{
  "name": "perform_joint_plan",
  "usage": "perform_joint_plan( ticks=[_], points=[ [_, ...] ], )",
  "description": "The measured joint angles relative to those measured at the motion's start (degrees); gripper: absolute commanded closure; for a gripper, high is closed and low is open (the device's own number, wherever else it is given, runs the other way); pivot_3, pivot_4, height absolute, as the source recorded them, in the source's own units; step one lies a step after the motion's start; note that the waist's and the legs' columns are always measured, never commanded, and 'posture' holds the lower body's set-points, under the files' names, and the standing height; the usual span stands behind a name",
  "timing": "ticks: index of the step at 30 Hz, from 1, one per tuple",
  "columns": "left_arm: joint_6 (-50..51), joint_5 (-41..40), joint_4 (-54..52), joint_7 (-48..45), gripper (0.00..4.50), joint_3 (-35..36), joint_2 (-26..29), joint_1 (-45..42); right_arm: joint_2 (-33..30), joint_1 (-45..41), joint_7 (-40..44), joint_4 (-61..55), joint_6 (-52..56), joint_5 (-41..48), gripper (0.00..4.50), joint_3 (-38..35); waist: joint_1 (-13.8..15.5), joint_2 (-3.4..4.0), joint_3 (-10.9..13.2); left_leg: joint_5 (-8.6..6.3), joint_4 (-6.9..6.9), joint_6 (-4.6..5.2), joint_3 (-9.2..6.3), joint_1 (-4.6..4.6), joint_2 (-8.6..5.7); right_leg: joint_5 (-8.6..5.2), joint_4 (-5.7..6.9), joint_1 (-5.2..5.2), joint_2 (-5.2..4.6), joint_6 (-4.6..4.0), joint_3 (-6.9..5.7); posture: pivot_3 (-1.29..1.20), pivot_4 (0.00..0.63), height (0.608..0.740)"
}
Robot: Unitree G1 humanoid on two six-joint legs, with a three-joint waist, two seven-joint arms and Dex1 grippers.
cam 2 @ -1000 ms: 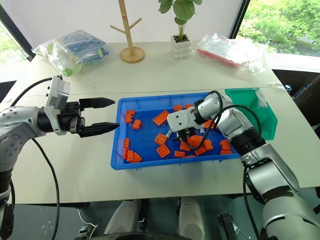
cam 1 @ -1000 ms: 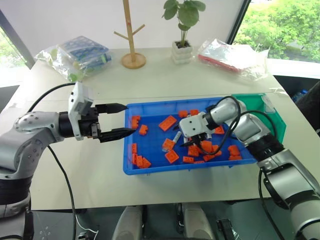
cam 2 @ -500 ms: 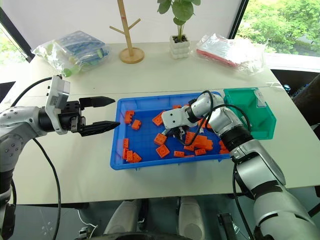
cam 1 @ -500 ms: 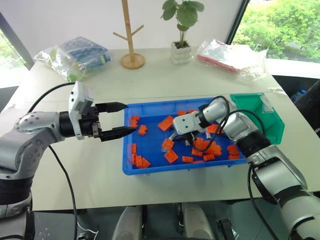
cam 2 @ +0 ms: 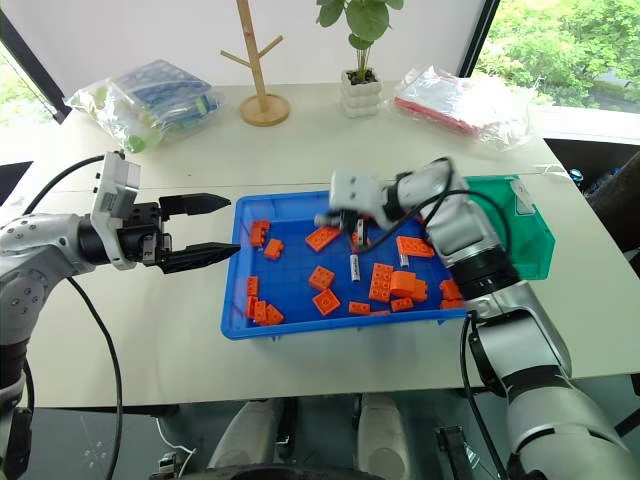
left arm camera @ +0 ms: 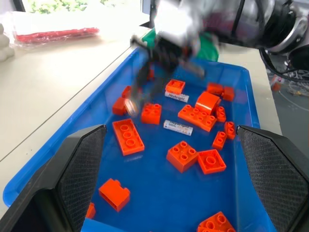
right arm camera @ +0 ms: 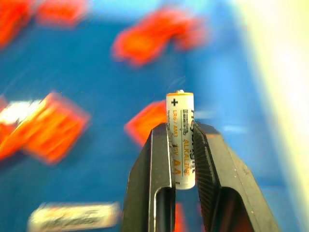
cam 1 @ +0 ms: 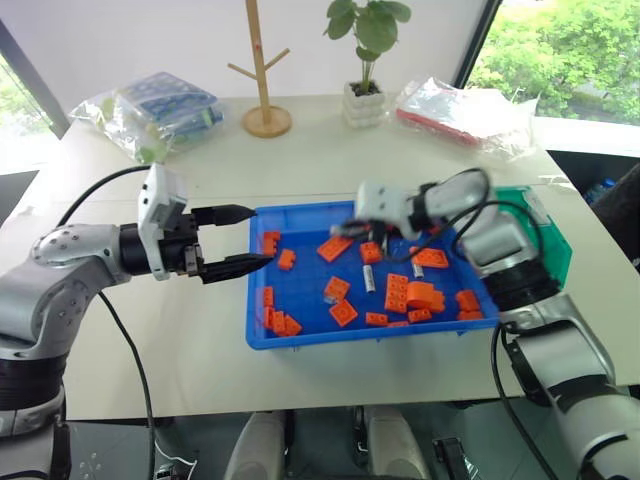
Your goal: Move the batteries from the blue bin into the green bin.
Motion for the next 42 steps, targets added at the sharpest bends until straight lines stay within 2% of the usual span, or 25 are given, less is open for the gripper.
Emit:
perform_joint_plan(
  ticks=[4, 6, 9, 13, 15, 16, 19, 24, 26, 27, 30, 33, 36, 42],
  points=[
    [0.0, -0.1, -0.2, -0.1, 0.00, -0.1, -0.2, 0.1, -6.8, 5.3, -9.4, -6.8, 15.2, 1.9, 4.44, -13.4, 1.2, -0.01, 0.0, -0.01, 0.00, 0.01, 0.08, -0.06, -0.06, -0.01, -0.09, 0.00, -0.06, -0.02, -0.01, 0.00, 0.150, 0.692],
    [0.1, -0.1, -0.2, -0.1, 0.00, -0.2, -0.2, 0.1, -8.9, 7.4, -12.1, -7.9, 19.1, 2.1, 4.44, -17.3, 1.1, 0.00, 0.0, -0.01, 0.00, 0.01, 0.11, -0.06, -0.06, -0.04, -0.11, 0.00, -0.07, -0.06, -0.01, 0.00, 0.150, 0.692],
    [0.2, -0.1, 0.1, -0.6, 0.00, -0.5, -0.2, -0.4, -14.4, 16.4, -15.4, -12.1, 24.3, 2.4, 4.44, -24.6, 1.0, 0.00, 0.0, -0.03, -0.02, 0.04, 0.18, -0.06, -0.05, -0.04, -0.11, 0.00, -0.07, -0.06, -0.02, 0.00, 0.150, 0.692],
    [0.1, 0.2, 1.6, -1.6, 0.00, -1.9, -0.3, -1.8, -16.2, 25.8, -18.1, -14.9, 27.6, 3.0, 4.44, -29.9, 0.5, 0.01, 0.0, -0.03, -0.01, 0.06, 0.26, -0.01, 0.00, -0.02, -0.06, 0.01, -0.05, -0.03, 0.02, 0.00, 0.150, 0.692],
    [0.0, 0.4, 2.1, -1.7, 0.00, -2.5, -0.7, -3.0, -15.6, 28.1, -19.2, -16.5, 29.3, 4.4, 3.42, -30.9, 0.1, 0.01, 0.0, -0.02, 0.01, 0.06, 0.24, 0.03, 0.03, -0.01, -0.02, 0.02, -0.03, -0.04, 0.04, 0.00, 0.150, 0.692],
    [-0.2, 0.6, 2.4, -1.8, 0.00, -2.5, -1.0, -3.5, -15.3, 28.6, -19.9, -17.7, 29.6, 5.1, 3.14, -31.0, -0.2, 0.02, 0.0, -0.02, 0.01, 0.06, 0.23, 0.05, 0.04, -0.01, 0.00, 0.02, -0.03, -0.04, 0.04, 0.00, 0.150, 0.692],
    [-0.3, 1.1, 2.6, -2.0, 0.00, -3.3, -1.5, -4.3, -15.1, 29.2, -21.6, -19.3, 29.4, 5.9, 1.69, -30.8, -0.4, 0.02, 0.0, -0.02, 0.01, 0.06, 0.21, 0.05, 0.05, 0.00, 0.00, 0.03, 0.01, -0.02, 0.02, 0.00, 0.150, 0.692],
    [-0.3, 1.4, 3.2, -2.5, 0.00, -3.9, -1.6, -4.4, -15.7, 27.1, -24.2, -19.5, 31.0, 7.3, 1.69, -30.4, -0.4, 0.01, 0.0, -0.02, 0.02, 0.06, 0.21, 0.02, 0.05, 0.00, -0.02, 0.03, 0.00, -0.01, 0.03, 0.00, 0.150, 0.692],
    [-0.3, 1.4, 3.2, -2.5, 0.00, -3.9, -1.6, -4.4, -15.4, 23.9, -25.7, -21.4, 35.1, 8.8, 1.69, -30.3, -0.5, 0.01, 0.0, -0.02, 0.01, 0.06, 0.18, 0.03, 0.06, 0.00, -0.01, 0.02, 0.01, -0.02, 0.03, 0.00, 0.150, 0.692],
    [-0.3, 1.4, 3.1, -2.5, 0.00, -3.9, -1.6, -4.3, -14.8, 22.4, -26.4, -23.0, 37.6, 9.7, 1.69, -30.3, -0.5, 0.01, 0.0, -0.02, 0.01, 0.06, 0.15, 0.03, 0.07, 0.00, -0.01, 0.01, 0.02, -0.03, 0.03, 0.00, 0.150, 0.692],
    [-0.3, 1.4, 2.7, -2.3, 0.00, -3.9, -1.6, -4.0, -7.3, 17.2, -29.0, -31.7, 49.9, 14.1, 1.69, -29.3, -0.7, 0.00, 0.0, -0.02, -0.01, 0.06, 0.09, 0.04, 0.20, 0.00, -0.01, 0.00, 0.17, -0.04, 0.03, 0.00, 0.150, 0.692],
    [-0.3, 1.3, 2.3, -2.1, 0.00, -3.8, -1.6, -3.6, 3.1, 16.7, -31.8, -38.9, 63.3, 18.3, 1.69, -25.5, -0.2, 0.01, 0.0, -0.02, -0.01, 0.06, 0.02, -0.04, 0.17, 0.00, -0.01, -0.03, 0.20, -0.05, 0.02, 0.00, 0.150, 0.692],
    [-0.1, 1.3, 2.3, -1.7, 0.00, -3.8, -1.6, -3.3, 7.0, 19.0, -34.0, -42.0, 67.7, 20.2, 1.69, -21.2, 0.5, 0.00, 0.0, -0.02, 0.01, 0.06, 0.05, -0.05, 0.07, 0.01, -0.08, -0.01, 0.08, -0.04, 0.02, 0.00, 0.150, 0.692],
    [-0.1, 1.3, 2.3, -1.5, 0.00, -3.8, -1.6, -3.2, 12.5, 20.5, -38.4, -40.0, 68.1, 21.1, 1.69, -17.2, 0.7, -0.01, 0.0, -0.02, 0.03, 0.06, 0.09, -0.02, 0.04, 0.01, -0.07, -0.01, 0.04, -0.04, 0.01, 0.00, 0.150, 0.692]
  ],
)
